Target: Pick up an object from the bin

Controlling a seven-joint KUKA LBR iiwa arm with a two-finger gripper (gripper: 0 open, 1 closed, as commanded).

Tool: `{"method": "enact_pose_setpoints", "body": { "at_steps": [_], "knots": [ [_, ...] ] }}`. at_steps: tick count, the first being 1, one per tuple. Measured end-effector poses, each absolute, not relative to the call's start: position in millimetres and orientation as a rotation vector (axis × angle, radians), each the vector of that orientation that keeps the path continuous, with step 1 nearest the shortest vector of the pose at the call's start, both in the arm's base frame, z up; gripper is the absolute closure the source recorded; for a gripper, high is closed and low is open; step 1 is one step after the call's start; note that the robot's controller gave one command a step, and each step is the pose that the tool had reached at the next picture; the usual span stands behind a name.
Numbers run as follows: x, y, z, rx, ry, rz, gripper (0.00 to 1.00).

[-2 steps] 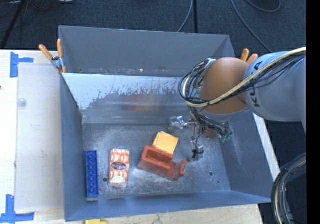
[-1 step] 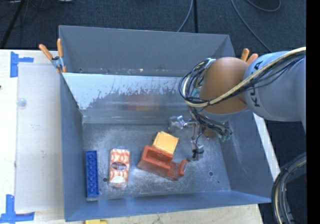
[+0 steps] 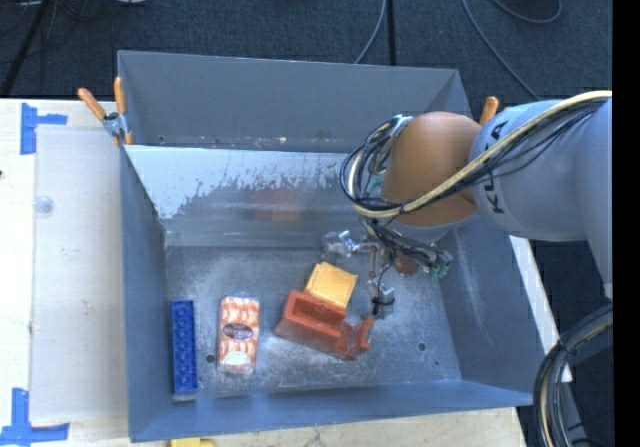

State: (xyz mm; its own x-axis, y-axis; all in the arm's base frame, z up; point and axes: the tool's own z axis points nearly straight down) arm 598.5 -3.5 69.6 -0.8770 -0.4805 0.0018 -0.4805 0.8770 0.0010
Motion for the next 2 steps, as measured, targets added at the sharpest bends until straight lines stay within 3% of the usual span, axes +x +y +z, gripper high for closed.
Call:
{"method": "enact_pose_setpoints", "body": {
  "at_steps": [1,2],
  "knots": [
    [598.4,5.0,69.8,0.804,-3.035,-0.002,0.00],
    [572.0,14.1,86.2,0.895,-3.010,-0.011,0.00]
  ]
}}
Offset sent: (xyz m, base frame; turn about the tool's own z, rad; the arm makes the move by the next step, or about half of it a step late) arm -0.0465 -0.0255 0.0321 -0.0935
